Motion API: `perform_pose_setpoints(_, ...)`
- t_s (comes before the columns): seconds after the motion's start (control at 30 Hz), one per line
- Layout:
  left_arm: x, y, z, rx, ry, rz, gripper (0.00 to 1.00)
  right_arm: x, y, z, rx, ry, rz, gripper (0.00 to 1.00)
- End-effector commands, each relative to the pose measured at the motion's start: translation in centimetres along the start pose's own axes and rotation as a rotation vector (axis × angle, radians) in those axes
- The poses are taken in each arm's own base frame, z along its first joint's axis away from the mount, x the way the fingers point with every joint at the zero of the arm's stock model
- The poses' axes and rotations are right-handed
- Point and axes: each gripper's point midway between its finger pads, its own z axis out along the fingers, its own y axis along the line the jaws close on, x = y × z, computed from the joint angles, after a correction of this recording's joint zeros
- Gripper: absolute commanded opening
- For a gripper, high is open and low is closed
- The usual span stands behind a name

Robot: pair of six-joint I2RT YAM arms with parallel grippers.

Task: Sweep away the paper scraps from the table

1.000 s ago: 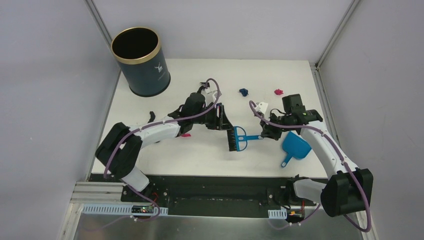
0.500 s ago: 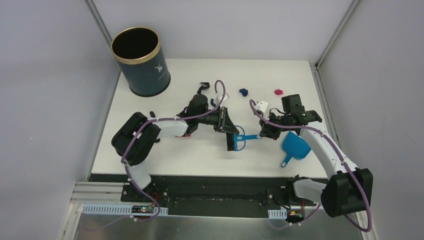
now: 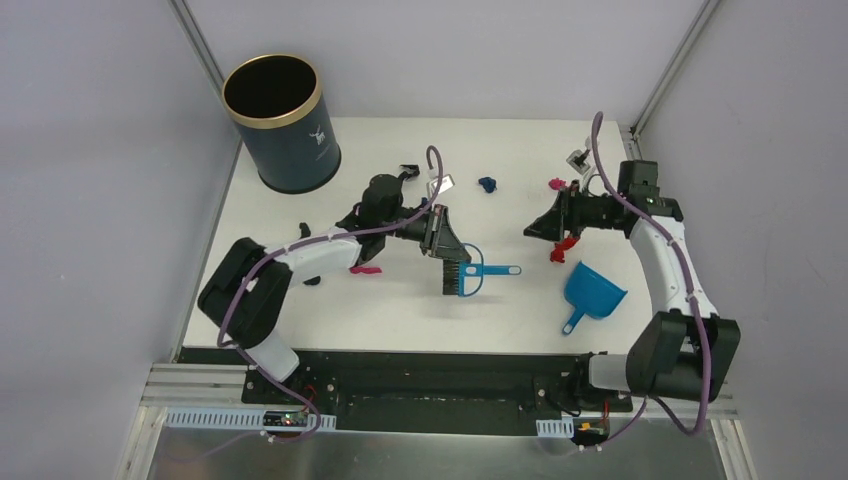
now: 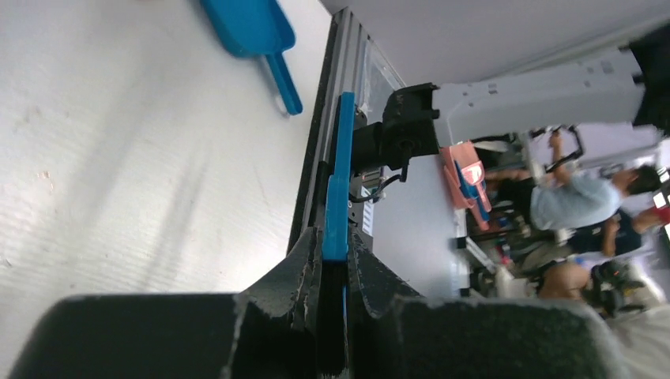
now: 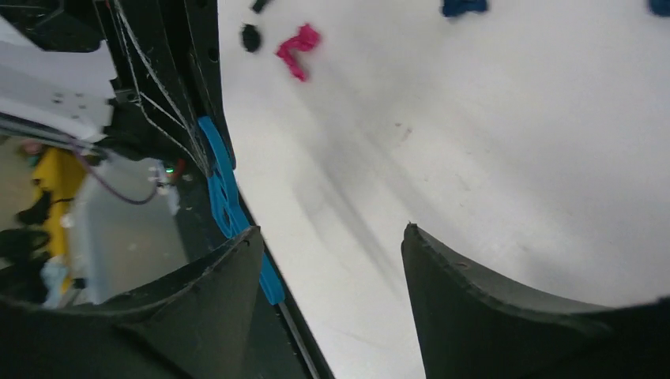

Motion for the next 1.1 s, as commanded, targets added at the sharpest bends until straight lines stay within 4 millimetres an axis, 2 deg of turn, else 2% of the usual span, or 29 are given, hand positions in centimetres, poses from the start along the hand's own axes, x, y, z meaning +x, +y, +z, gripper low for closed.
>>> perform_pose_setpoints(0.0,-1.5,-4.9,-1.8,0.071,-0.006,0.306,0.0,-2.2,4.3,-0.3,-0.345,-0.081,0.179,0.68)
perform_pose_setpoints(0.1,-1.5,-5.8,-1.9,0.129,-0.005,0.284,0.0,-0.8,4.4,0.0,-0.372,-0.067,0.174,0.68)
perform_pose_setpoints(0.2,-1.9,-5.7,-1.7,0.165,-0.014,0.232,0.0,-0.1,5.6,-0.3,-0.414,-0.089,0.151,0.68)
perform_pose_setpoints(0.47,-3.9,-4.5,-2.5,0.172,-0.101,0.156,0.0,0.5,6.8,-0.4,-0.461,-0.126,0.131,0.68)
perform_pose_setpoints(0.57,-4.3,-4.4,-2.7,0.178,-0.127,0.148,0.0,0.9,7.0,0.2,-0.472,-0.104,0.134,0.65)
perform_pose_setpoints(0.87,-4.6,-3.8,-2.7,0.181,-0.138,0.112,0.0,1.0,7.1,1.1,-0.509,-0.071,0.166,0.58)
perform_pose_setpoints(1.07,-4.7,-3.2,-2.5,0.177,-0.147,0.081,0.0,1.2,7.6,1.9,-0.549,-0.04,0.181,0.5)
